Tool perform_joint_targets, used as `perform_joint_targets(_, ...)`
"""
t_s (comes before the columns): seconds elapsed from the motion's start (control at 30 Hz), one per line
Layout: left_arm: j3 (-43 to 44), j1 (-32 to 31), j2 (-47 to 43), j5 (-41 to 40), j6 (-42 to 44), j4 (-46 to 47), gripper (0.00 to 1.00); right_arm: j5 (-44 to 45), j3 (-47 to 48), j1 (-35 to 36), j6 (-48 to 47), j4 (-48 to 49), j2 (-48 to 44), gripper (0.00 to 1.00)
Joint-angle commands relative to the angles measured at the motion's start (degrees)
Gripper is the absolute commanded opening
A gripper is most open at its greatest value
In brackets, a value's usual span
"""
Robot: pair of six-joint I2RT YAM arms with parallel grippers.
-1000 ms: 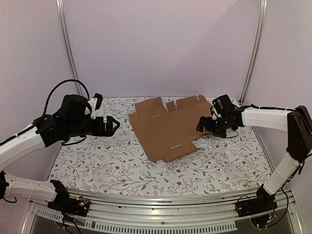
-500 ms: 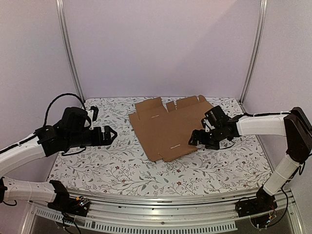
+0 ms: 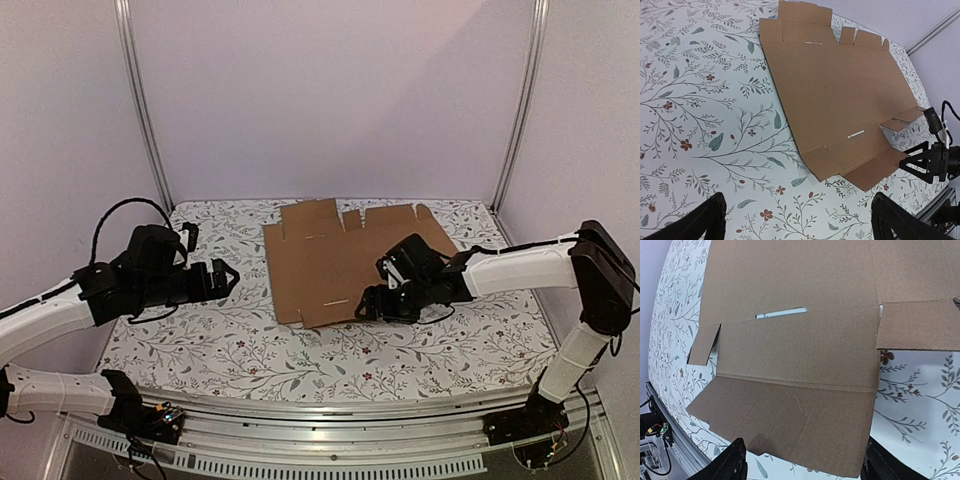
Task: Fold the paper box
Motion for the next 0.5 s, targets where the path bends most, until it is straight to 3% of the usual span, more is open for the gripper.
perform_joint_targets(0.0,-0.85,0.22,-0.42,-0.05,-0.86,1.31,1.0,-1.49,5.44,4.2,1.85,2.7,4.39,0.75)
perform_joint_targets(0.47,-2.62,0.48,-2.04,-1.36,-8.91,-0.24,1.0,-5.72,33.4,10.97,3.53,3.41,25.38,0.74)
